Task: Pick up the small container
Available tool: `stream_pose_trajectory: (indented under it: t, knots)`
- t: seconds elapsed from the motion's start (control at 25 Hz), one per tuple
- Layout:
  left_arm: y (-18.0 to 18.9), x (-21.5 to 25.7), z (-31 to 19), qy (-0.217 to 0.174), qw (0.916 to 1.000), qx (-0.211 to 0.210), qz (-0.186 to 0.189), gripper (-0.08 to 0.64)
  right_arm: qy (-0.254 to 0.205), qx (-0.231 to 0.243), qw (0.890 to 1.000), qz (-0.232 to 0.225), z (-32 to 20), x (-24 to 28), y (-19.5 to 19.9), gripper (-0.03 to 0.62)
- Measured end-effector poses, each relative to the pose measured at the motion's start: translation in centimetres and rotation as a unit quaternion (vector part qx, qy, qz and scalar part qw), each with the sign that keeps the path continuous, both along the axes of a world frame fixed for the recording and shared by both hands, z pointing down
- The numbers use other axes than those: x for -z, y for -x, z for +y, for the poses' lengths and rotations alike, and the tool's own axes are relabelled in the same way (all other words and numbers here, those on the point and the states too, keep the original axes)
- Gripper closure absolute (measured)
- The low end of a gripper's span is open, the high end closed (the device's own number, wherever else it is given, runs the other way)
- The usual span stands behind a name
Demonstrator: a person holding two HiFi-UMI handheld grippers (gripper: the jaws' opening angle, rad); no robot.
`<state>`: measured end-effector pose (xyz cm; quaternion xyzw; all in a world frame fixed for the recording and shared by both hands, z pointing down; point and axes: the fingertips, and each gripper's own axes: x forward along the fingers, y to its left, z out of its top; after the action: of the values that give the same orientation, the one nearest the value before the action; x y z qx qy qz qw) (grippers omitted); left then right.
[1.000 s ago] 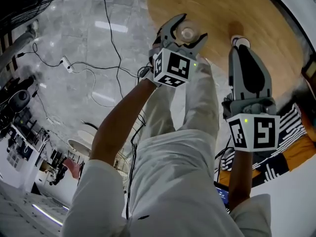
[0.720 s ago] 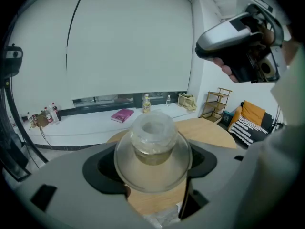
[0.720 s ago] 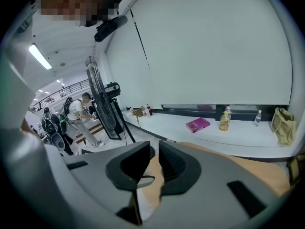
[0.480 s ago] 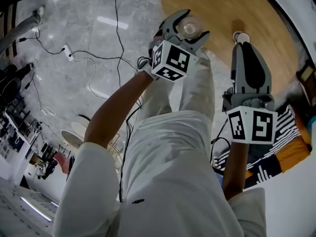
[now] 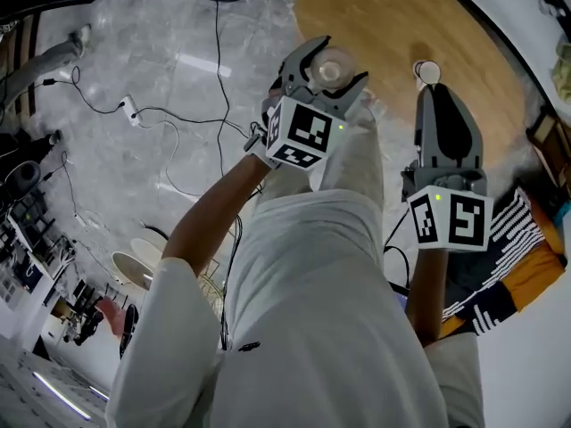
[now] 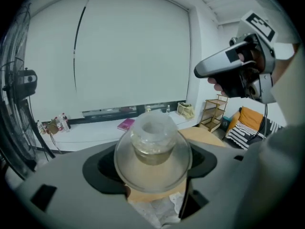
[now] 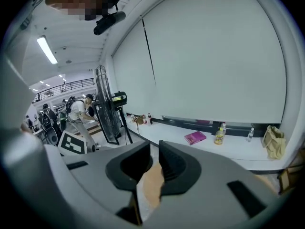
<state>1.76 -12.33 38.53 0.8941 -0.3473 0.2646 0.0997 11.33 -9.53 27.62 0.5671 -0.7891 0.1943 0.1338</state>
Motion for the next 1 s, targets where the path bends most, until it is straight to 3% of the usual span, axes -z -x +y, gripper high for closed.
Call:
stream_pose_trajectory:
  t: [0.76,1.0]
  knots:
    - [7.3,11.3,6.8,-0.003,0.9978,0.063,0.018,0.225,-0.059,0.04,0.997,0.04,5.7,6.9,4.8,0.531]
    - [10.3,14.1,8.2,-0.008,0.997,0.074,0.019,0.224,-0.084,0.025,0.992,0.09,6.8,8.6,3.6,0.531]
